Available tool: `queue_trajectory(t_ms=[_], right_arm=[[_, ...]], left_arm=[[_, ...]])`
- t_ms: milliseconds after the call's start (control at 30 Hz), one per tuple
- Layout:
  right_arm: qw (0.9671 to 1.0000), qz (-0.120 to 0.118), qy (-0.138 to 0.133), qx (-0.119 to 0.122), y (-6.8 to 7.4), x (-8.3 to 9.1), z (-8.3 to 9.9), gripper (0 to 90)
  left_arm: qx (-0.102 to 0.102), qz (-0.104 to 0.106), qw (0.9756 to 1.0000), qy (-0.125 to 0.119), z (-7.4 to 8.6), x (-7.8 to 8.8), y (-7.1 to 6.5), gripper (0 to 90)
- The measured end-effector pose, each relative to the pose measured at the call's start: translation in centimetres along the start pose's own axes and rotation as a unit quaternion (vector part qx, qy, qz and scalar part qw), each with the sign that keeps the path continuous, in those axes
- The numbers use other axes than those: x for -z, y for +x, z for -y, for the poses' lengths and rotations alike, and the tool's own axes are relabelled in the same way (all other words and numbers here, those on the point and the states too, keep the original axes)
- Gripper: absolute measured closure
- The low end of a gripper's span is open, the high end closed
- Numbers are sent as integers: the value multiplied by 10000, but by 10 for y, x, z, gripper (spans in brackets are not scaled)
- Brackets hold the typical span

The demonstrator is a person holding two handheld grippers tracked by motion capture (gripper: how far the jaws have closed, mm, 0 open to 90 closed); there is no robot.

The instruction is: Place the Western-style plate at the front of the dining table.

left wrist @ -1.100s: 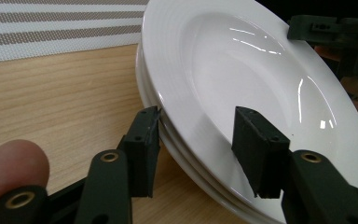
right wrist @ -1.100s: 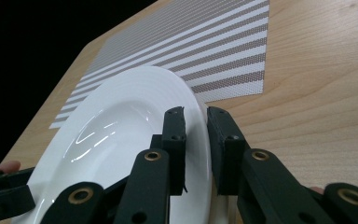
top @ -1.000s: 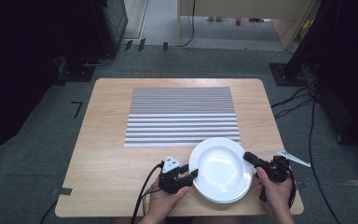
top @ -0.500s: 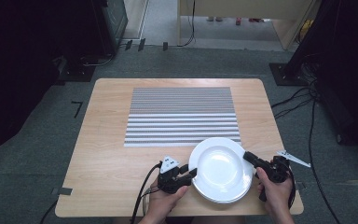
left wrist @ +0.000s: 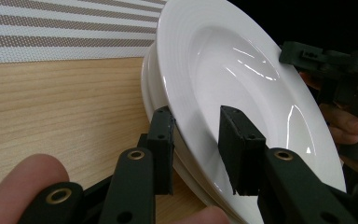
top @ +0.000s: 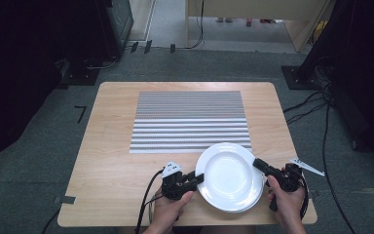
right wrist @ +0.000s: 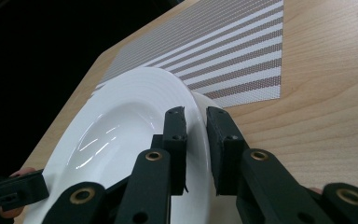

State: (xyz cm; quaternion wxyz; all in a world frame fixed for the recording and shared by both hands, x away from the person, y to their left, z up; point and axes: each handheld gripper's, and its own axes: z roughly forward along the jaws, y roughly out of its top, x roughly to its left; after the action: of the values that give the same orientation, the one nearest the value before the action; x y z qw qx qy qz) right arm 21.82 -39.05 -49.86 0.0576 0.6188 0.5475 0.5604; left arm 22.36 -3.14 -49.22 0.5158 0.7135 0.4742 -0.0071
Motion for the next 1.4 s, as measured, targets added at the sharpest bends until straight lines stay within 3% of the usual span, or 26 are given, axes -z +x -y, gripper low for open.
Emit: queue_trajectory(t_ms=[333, 433, 467, 567, 767, 833, 1000, 1400], right_arm=[[9999, -143, 41, 46, 3, 2, 0, 801], [9998, -199, 74, 42, 4, 1, 1, 799], [9997, -228, 75, 3, 5, 0, 1, 799], [9996, -271, 37, -55, 6, 1, 1, 803], [9996, -257, -105, -70, 15, 2, 1, 820], [9996, -254, -130, -56, 17, 2, 2, 820], [9995, -272, -130, -65, 20, 2, 3, 823], [9997, -172, -196, -26, 27, 3, 3, 821]], left_arm=[[110, 62, 9999, -116, -6, 6, 5, 709], [157, 144, 9996, -166, -9, 8, 9, 726], [218, 267, 9992, -186, -11, 10, 13, 743], [217, 279, 9992, -181, -12, 11, 14, 748], [250, 111, 9994, -192, -13, 12, 15, 731], [254, 192, 9994, -138, -15, 13, 18, 734], [259, 172, 9994, -147, -16, 14, 19, 735], [443, 466, 9977, -235, -17, 17, 30, 760]])
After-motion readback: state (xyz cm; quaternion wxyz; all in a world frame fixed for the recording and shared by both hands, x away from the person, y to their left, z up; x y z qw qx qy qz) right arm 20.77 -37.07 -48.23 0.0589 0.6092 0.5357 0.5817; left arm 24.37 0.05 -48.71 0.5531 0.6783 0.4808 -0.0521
